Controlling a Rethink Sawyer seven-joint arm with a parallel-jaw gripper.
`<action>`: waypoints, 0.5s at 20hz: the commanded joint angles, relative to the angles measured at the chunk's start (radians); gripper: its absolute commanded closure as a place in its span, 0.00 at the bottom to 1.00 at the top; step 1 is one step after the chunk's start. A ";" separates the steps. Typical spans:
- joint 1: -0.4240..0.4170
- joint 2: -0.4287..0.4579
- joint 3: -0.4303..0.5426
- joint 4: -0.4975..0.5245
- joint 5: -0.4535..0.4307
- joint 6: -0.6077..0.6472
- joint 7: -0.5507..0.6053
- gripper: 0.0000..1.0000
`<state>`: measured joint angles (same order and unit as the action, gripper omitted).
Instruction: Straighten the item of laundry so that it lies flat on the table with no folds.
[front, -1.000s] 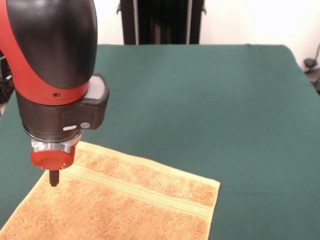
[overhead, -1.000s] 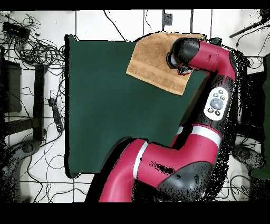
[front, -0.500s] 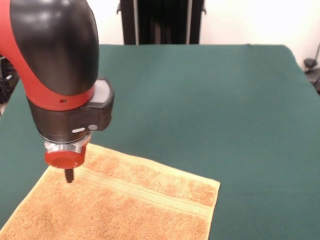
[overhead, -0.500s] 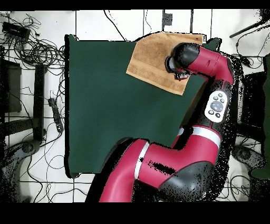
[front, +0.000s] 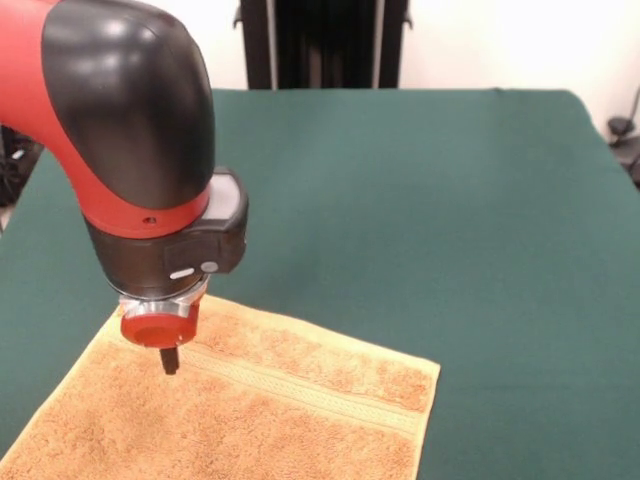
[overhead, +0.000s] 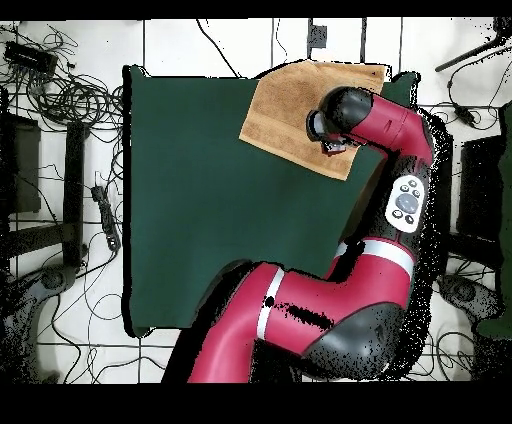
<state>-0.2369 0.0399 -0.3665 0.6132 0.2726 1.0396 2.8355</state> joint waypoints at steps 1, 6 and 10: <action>0.022 0.099 0.114 0.079 0.026 -0.092 0.136 0.00; 0.028 0.141 0.090 0.034 0.026 -0.084 0.170 0.00; 0.034 0.160 0.072 0.012 0.026 -0.073 0.187 0.00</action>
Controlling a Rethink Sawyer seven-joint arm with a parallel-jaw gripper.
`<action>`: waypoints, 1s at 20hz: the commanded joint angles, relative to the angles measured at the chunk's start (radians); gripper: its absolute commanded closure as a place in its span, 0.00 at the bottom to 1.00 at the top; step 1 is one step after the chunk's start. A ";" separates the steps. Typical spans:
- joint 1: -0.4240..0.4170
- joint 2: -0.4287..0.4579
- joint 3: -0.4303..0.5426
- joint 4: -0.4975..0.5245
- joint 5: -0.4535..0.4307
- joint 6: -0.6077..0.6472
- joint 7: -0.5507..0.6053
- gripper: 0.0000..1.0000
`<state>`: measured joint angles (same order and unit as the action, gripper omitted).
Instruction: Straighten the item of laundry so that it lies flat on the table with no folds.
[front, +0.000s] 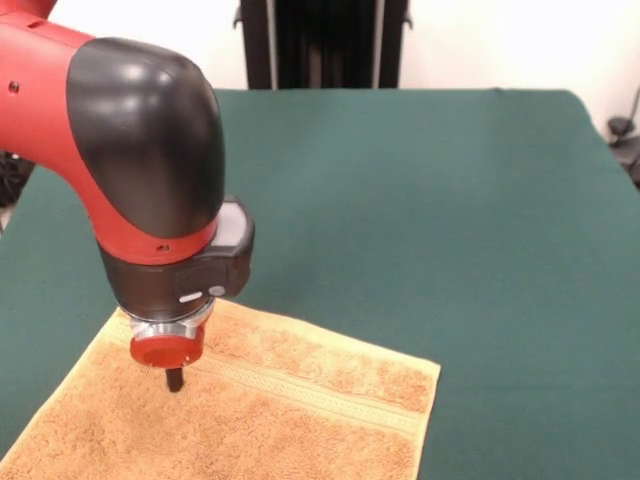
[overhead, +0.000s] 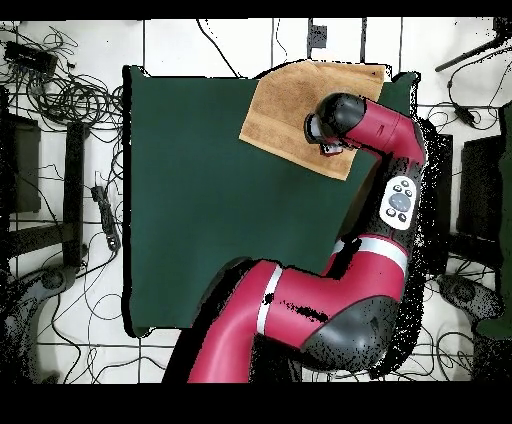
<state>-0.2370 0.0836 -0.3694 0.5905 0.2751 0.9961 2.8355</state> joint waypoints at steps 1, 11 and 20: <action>0.035 0.117 0.073 0.034 0.026 -0.020 0.191 0.00; 0.046 0.129 0.067 0.065 0.037 -0.018 0.242 0.00; 0.086 0.058 0.027 0.206 0.055 0.059 0.341 0.00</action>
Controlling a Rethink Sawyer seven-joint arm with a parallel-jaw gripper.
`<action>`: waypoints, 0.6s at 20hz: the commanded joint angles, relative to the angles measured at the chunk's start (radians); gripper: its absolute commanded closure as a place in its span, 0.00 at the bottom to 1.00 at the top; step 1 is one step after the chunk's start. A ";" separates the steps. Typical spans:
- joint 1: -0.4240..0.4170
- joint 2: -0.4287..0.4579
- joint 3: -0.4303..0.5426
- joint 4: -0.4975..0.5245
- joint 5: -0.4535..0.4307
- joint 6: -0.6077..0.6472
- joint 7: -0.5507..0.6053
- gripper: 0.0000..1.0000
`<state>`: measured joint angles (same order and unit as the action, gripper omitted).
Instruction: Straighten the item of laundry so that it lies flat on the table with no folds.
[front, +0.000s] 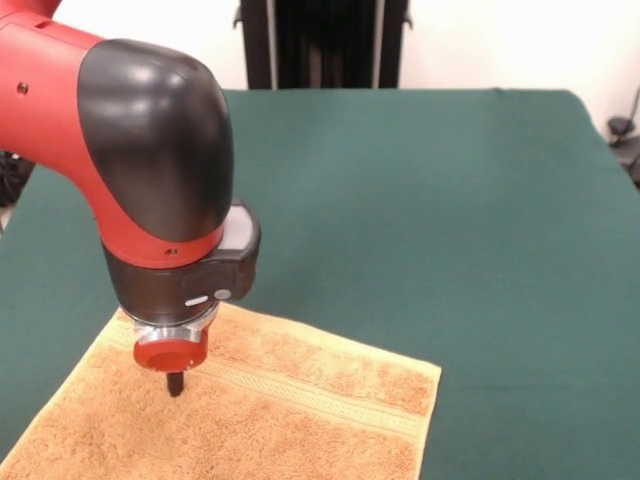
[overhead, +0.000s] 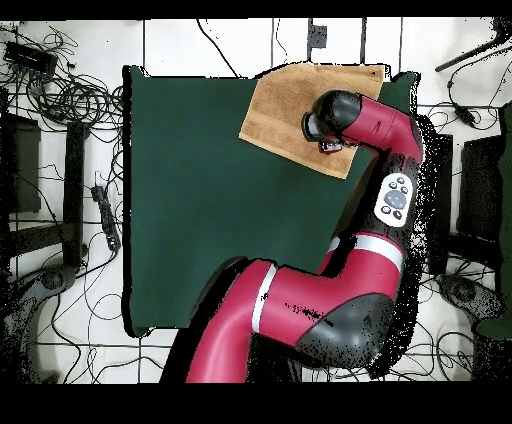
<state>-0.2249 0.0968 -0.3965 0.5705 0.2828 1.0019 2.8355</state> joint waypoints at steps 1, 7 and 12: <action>0.077 0.038 0.053 0.244 0.048 0.037 0.343 0.00; 0.092 -0.014 0.053 0.365 0.053 -0.053 0.344 0.00; 0.099 -0.036 0.058 0.442 0.066 -0.120 0.332 0.00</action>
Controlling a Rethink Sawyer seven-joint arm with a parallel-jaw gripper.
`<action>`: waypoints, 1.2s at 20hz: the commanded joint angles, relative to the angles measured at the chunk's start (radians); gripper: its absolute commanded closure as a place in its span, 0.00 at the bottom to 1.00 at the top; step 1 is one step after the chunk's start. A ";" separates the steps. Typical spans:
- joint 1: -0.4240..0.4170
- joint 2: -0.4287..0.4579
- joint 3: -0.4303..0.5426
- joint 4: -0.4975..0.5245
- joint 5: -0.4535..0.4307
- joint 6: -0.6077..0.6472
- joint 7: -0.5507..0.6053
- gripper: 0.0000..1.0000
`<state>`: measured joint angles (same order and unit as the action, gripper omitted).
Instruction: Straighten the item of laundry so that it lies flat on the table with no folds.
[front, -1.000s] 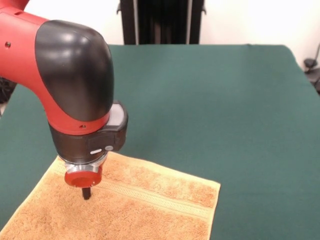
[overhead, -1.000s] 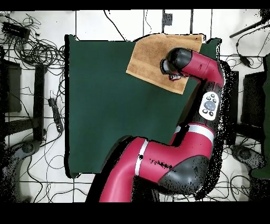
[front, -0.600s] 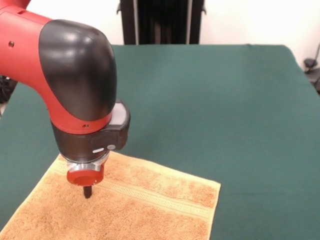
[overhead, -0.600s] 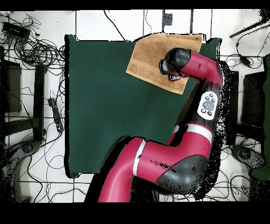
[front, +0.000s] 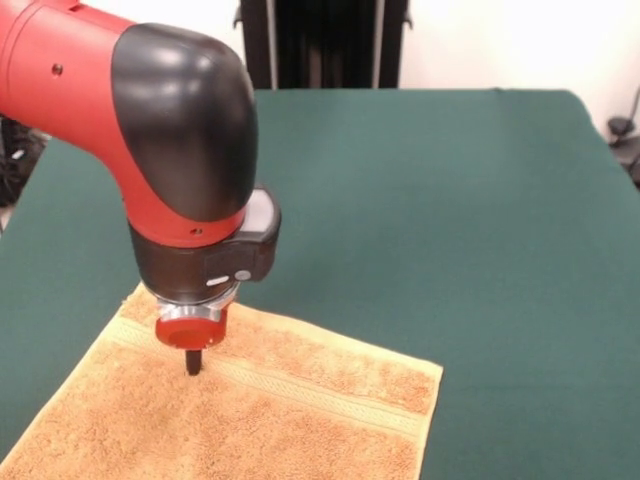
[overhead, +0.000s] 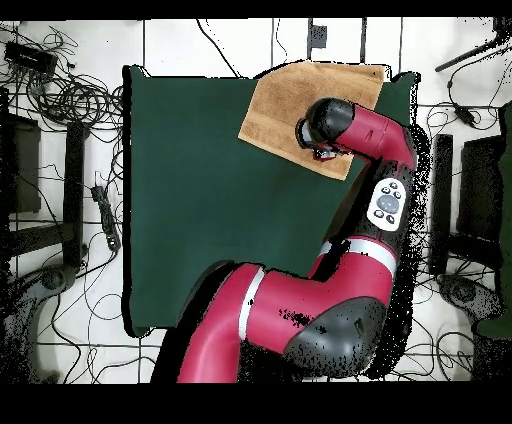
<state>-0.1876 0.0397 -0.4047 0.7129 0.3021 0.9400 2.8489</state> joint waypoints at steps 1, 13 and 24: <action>0.063 0.020 0.068 0.313 0.051 -0.075 0.319 0.00; 0.086 0.045 0.050 0.367 0.124 -0.108 0.345 0.00; 0.123 0.095 -0.057 0.342 0.187 0.024 0.446 0.00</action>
<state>-0.1194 0.0164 -0.4944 0.8774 0.4422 0.8001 2.9021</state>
